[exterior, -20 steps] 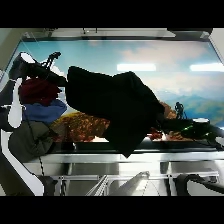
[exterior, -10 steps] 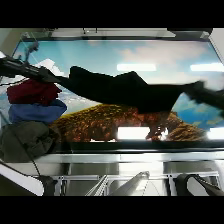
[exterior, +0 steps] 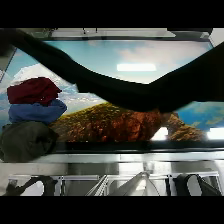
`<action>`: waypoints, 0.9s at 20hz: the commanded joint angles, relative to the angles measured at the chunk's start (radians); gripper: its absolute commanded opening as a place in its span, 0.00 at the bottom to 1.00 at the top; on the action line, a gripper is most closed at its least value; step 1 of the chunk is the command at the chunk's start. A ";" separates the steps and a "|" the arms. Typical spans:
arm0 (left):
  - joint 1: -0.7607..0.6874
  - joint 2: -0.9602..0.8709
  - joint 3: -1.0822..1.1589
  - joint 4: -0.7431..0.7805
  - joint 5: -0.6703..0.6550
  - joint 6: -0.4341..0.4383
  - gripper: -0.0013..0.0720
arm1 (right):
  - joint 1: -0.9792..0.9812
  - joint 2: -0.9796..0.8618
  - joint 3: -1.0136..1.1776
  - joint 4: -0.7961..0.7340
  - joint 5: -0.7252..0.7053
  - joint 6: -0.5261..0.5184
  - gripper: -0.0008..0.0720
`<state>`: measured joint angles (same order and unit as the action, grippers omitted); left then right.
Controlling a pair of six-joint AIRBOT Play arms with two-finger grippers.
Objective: Fold the shirts.
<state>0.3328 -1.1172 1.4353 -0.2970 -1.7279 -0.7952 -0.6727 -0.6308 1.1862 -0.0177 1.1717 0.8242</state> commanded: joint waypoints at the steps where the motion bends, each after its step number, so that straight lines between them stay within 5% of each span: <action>1: 0.138 0.330 -0.035 -0.021 0.294 0.068 0.05 | -0.037 0.092 0.168 0.018 -0.118 -0.063 0.04; 3: 0.306 0.455 -0.035 0.150 0.426 0.000 0.05 | -0.038 0.103 0.212 -0.006 -0.156 -0.069 0.04; 6: 0.451 0.503 -0.057 0.332 0.421 -0.110 0.05 | -0.036 0.077 0.213 -0.105 -0.138 -0.001 0.04; 11: 0.176 0.317 -0.266 0.333 0.425 -0.025 0.05 | -0.009 -0.115 0.122 -0.167 -0.009 0.066 0.04; 18: -0.135 -0.184 -0.371 0.516 0.785 0.106 0.05 | 0.156 -0.536 -0.130 -0.326 -0.129 -0.019 0.04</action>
<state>0.2901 -1.1141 1.0904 0.1417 -1.0981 -0.7506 -0.5747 -0.9886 1.1400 -0.2901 1.0988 0.8608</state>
